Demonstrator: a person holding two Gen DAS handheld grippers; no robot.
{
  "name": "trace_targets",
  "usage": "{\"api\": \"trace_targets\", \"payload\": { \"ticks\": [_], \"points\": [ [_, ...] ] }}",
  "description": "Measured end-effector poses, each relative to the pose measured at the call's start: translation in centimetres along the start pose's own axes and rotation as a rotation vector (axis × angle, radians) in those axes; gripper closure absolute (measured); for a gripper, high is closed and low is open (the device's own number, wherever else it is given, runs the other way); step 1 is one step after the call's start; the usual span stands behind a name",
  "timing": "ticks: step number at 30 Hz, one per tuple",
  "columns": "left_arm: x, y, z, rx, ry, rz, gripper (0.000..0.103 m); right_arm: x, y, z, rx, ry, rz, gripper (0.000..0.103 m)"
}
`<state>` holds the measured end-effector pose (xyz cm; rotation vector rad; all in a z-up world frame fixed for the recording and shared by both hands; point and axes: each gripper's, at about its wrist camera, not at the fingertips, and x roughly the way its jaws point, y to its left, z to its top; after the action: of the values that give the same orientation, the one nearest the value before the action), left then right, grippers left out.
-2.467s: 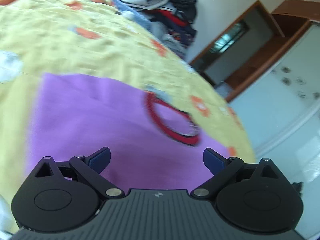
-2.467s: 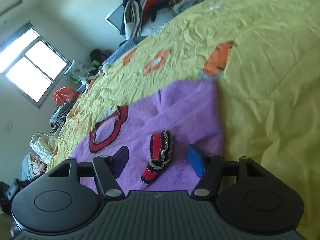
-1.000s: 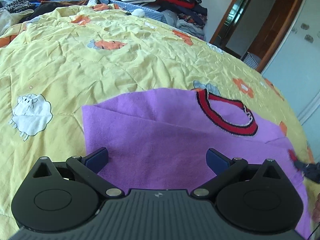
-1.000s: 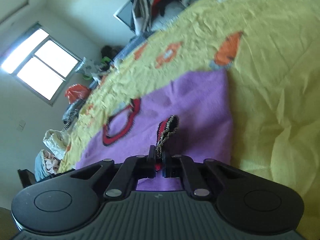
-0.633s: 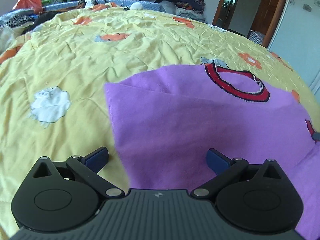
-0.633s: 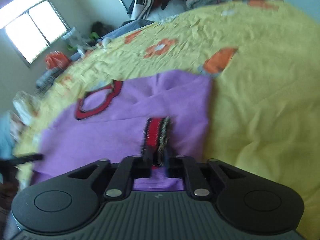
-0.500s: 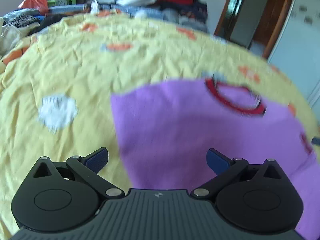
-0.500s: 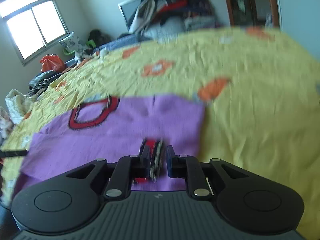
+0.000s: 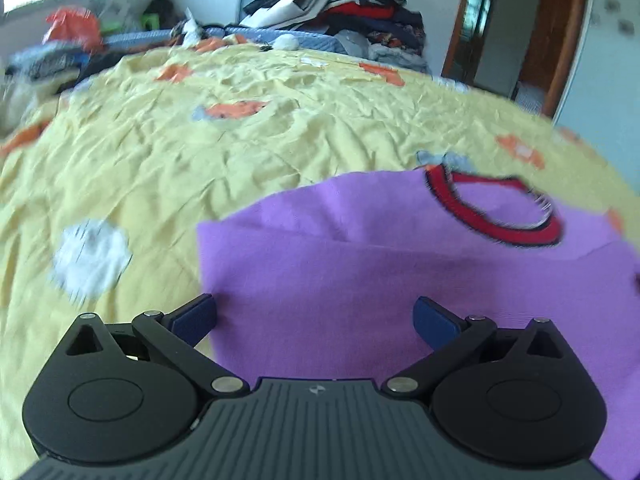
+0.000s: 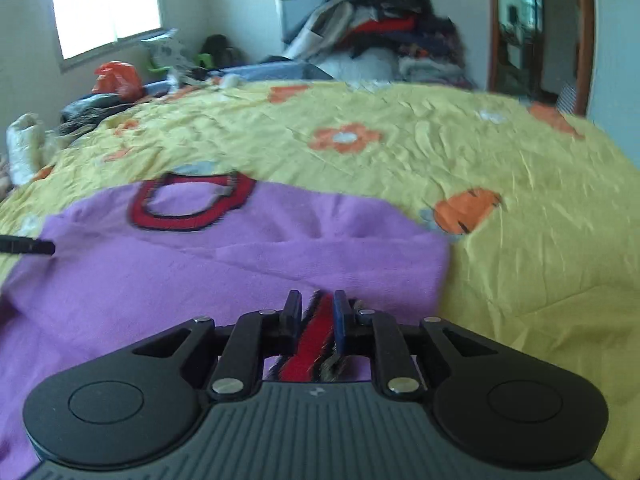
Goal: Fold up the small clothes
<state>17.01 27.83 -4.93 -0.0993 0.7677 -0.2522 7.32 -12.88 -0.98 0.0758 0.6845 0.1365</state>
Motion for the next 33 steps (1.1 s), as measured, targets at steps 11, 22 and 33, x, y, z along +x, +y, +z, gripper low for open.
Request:
{"api": "trace_targets", "payload": {
  "ticks": [11, 22, 33],
  "points": [
    [-5.8, 1.0, -6.9, 0.078, 0.077, -0.026, 0.0, -3.1, 0.0, -4.9, -0.117, 0.064, 0.006, 0.085],
    [-10.5, 5.9, -11.4, -0.24, 0.034, -0.423, 0.001, -9.5, -6.3, -8.6, 0.19, 0.0, 0.099, 0.038],
    [-8.4, 9.5, -13.4, -0.524, 0.007, -0.716, 0.01, -6.8, -4.6, -9.7, 0.247, 0.047, 0.296, 0.094]
  ]
}}
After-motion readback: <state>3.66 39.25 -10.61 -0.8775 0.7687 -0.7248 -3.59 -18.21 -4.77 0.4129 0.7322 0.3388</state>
